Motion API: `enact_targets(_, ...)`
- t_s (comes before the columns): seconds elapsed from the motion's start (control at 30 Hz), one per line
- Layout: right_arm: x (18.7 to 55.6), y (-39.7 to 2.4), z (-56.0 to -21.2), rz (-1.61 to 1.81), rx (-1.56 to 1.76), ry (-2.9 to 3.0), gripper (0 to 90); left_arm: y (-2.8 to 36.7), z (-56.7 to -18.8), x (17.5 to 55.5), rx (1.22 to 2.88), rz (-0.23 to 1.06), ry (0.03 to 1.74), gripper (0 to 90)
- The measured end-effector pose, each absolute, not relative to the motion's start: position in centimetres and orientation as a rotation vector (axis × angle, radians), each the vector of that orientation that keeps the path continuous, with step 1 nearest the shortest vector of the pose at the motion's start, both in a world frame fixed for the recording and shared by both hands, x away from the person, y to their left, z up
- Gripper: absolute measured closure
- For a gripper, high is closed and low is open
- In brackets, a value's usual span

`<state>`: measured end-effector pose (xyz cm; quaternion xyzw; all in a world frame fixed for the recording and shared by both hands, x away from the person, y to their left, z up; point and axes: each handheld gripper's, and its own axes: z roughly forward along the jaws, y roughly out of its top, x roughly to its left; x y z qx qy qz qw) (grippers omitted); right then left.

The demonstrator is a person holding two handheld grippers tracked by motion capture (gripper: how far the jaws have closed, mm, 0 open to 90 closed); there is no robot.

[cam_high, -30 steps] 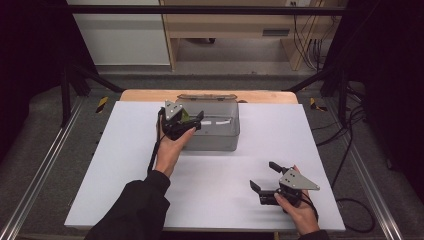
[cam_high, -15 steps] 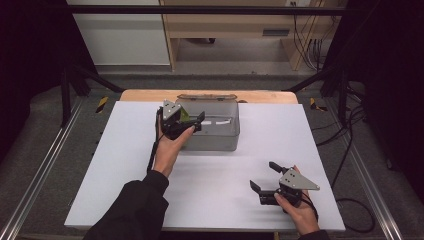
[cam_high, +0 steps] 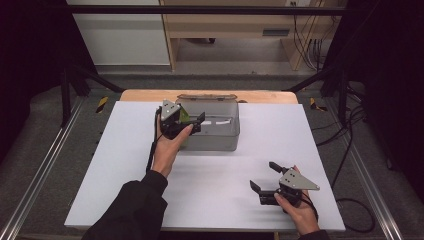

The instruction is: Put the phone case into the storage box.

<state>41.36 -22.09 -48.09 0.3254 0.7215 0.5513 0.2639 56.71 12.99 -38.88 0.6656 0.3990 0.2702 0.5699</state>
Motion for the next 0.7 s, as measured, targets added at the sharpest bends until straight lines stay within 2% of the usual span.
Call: enact_targets(0.7,41.3,-22.1,-48.2,1.484,0.884,1.950,5.7,13.6,-38.3,55.6,1.558,0.600,0.843,2.1)
